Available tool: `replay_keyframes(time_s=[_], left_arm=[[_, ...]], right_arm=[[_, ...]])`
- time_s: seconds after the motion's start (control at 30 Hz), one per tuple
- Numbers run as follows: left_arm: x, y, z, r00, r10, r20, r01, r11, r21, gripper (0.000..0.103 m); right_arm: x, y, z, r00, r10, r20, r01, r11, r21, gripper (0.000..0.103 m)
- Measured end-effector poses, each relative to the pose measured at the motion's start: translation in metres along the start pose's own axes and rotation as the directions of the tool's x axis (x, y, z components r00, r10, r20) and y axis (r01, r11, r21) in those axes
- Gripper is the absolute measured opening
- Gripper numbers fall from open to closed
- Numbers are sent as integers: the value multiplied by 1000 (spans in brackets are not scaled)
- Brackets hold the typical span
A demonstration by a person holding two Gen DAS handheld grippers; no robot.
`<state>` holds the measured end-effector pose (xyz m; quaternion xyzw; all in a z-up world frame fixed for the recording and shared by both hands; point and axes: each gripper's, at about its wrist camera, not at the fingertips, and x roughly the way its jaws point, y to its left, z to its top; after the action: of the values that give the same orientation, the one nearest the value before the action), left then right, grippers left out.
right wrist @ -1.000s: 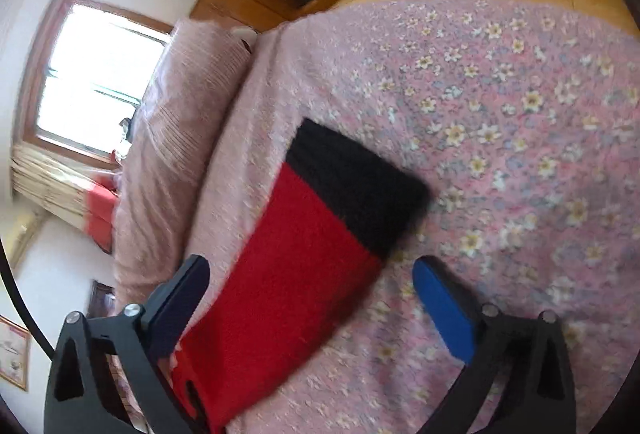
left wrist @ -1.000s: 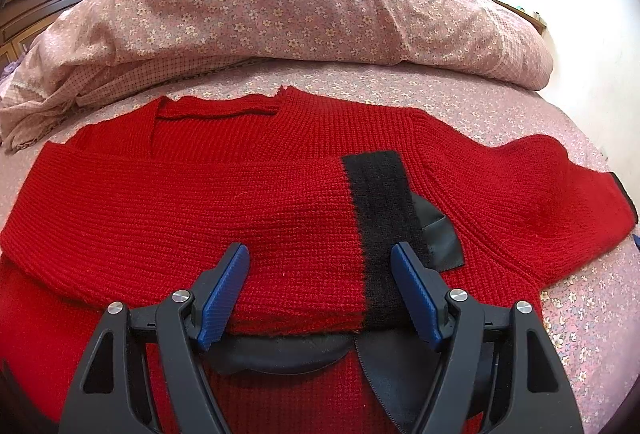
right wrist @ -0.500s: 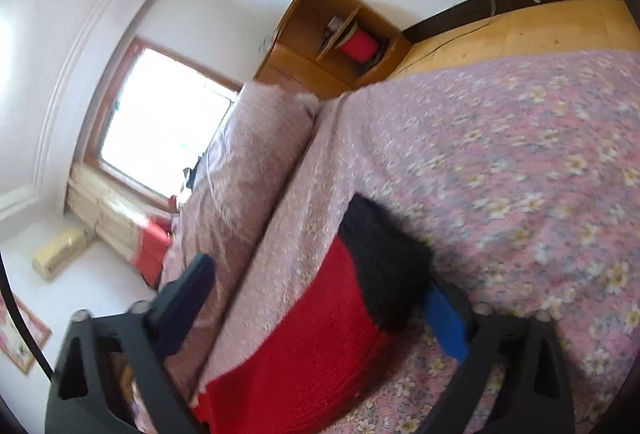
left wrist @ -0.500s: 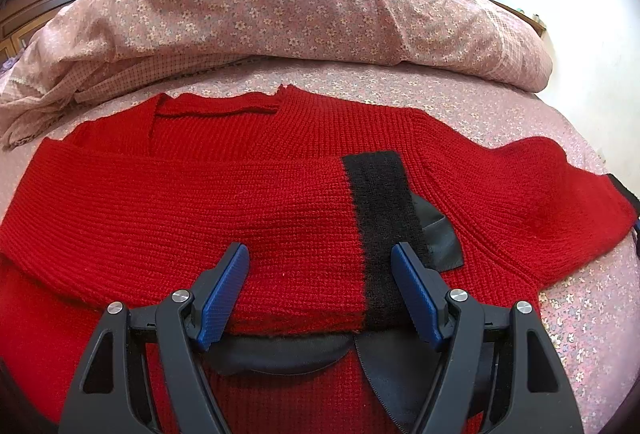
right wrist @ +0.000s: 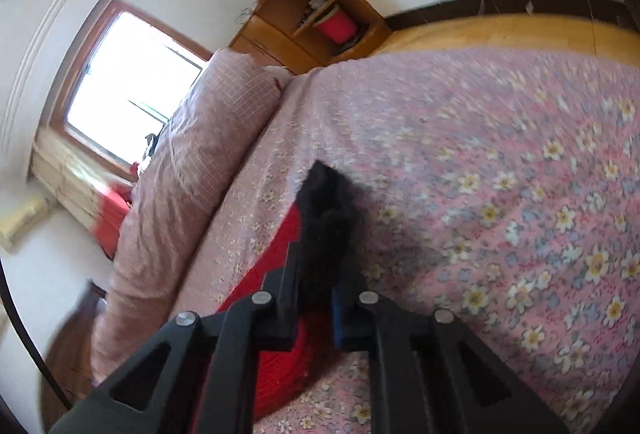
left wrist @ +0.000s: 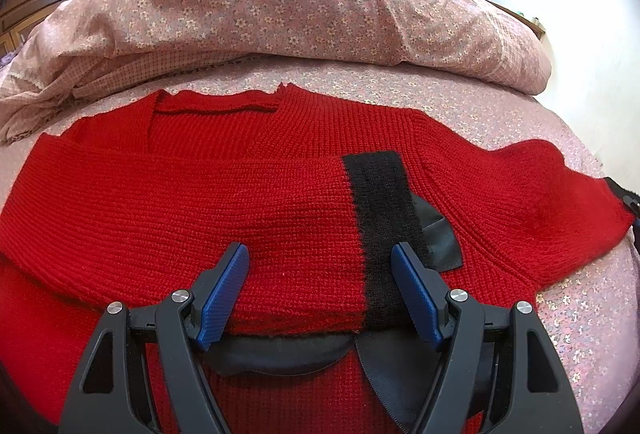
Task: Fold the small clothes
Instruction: 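Fold the held sleeve across the body with the right tool, release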
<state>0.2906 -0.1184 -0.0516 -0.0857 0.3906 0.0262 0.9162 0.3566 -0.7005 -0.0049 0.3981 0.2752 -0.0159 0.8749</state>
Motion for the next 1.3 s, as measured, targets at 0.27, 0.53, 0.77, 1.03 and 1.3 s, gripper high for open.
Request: replay_keyframes(time_s=[0.27, 0.53, 0.77, 1.03, 1.3], left_arm=[[-69, 49, 26, 991, -130, 37, 131, 991, -5, 64], [-149, 149, 38, 993, 86, 77, -96, 985, 144, 64], [-121, 236, 28, 990, 141, 6, -140, 986, -89, 64], [-110, 292, 39, 990, 101, -103, -127, 948, -293, 64], [-112, 301, 41, 988, 93, -124, -130, 935, -331, 64]], right_arm=[[-9, 110, -13, 996, 88, 34, -79, 975, -210, 11], [-12, 300, -115, 949, 310, -62, -310, 874, -375, 11], [14, 418, -283, 917, 372, -142, -393, 794, -463, 11], [86, 433, -449, 915, 188, -357, -373, 729, -574, 12], [106, 430, -470, 889, 156, -431, -398, 729, -557, 32]])
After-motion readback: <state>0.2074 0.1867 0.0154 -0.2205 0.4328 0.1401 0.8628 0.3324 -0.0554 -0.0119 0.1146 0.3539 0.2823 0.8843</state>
